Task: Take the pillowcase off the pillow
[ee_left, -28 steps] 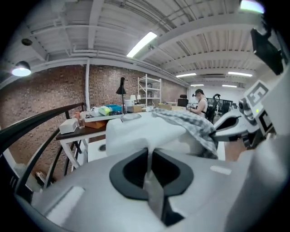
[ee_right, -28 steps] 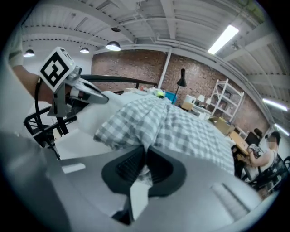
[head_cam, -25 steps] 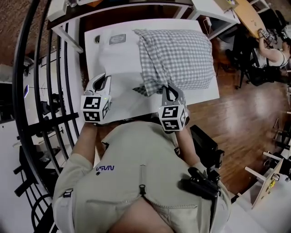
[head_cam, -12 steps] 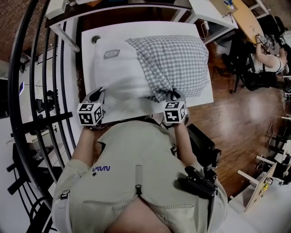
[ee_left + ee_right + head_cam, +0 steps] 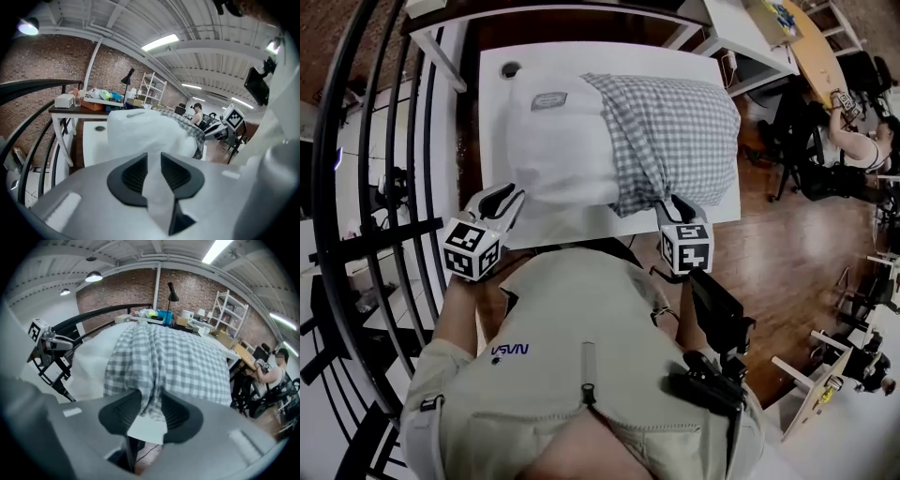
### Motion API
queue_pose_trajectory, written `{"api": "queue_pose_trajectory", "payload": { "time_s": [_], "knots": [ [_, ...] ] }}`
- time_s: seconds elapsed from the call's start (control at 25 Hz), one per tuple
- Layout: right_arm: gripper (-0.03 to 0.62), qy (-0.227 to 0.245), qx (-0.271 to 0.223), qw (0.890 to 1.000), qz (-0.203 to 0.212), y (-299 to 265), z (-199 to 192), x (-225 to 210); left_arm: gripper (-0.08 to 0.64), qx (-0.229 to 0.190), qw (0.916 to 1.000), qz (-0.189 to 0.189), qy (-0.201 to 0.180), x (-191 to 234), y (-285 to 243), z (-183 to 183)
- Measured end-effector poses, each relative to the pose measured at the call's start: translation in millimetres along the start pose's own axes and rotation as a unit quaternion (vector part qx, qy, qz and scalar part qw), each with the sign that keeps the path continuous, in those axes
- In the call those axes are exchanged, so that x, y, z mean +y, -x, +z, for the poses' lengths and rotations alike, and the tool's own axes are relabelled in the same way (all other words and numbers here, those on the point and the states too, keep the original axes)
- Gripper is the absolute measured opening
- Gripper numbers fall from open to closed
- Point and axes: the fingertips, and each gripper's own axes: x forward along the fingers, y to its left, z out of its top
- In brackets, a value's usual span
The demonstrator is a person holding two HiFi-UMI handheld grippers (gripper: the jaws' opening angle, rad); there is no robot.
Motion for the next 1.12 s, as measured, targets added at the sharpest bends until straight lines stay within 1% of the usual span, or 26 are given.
{"api": "queue_pose_trajectory", "payload": {
  "time_s": [0.04, 0.08, 0.16, 0.28, 0.36, 0.48, 0.56, 0.68, 0.76, 0.84, 0.92, 1.0, 1.12],
  "knots": [
    [0.138, -0.005, -0.013, 1.000, 0.014, 10, 10, 3, 0.086, -0.014, 0.9999, -0.003, -0.004, -1, 8, 13],
    [0.138, -0.011, -0.029, 0.999, 0.027, 18, 22, 6, 0.086, -0.028, 0.9996, -0.003, -0.009, 0, 14, 26],
    [0.129, -0.019, -0.069, 0.996, 0.051, 31, 53, 10, 0.104, -0.050, 0.9985, 0.006, -0.021, 6, 17, 51],
    [0.129, 0.001, -0.122, 0.990, 0.072, 32, 106, 8, 0.223, -0.075, 0.9954, 0.029, -0.052, 17, -1, 88],
    [0.129, 0.023, -0.146, 0.985, 0.085, 17, 143, 6, 0.281, -0.078, 0.9934, 0.039, -0.075, 21, -23, 110],
    [0.129, 0.055, -0.170, 0.978, 0.108, -10, 199, 9, 0.322, -0.071, 0.9922, 0.036, -0.096, 21, -62, 136],
    [0.132, 0.072, -0.174, 0.975, 0.119, -31, 235, 9, 0.338, -0.059, 0.9915, 0.037, -0.110, 24, -93, 150],
    [0.140, 0.084, -0.160, 0.975, 0.128, -64, 275, 9, 0.355, -0.023, 0.9895, 0.050, -0.133, 33, -138, 161],
    [0.148, 0.081, -0.142, 0.977, 0.137, -85, 288, 12, 0.392, 0.023, 0.9887, 0.052, -0.139, 36, -163, 152],
    [0.169, 0.088, -0.110, 0.979, 0.149, -109, 291, 18, 0.396, 0.064, 0.9886, 0.044, -0.129, 38, -181, 138],
    [0.211, 0.116, -0.071, 0.978, 0.160, -133, 286, 28, 0.395, 0.082, 0.9900, 0.037, -0.109, 43, -192, 126],
    [0.240, 0.151, -0.032, 0.974, 0.167, -155, 278, 37, 0.371, 0.093, 0.9914, 0.023, -0.089, 43, -198, 116],
    [0.253, 0.189, 0.021, 0.968, 0.163, -180, 261, 44, 0.288, 0.115, 0.9902, 0.001, -0.080, 35, -201, 102]
  ]
}}
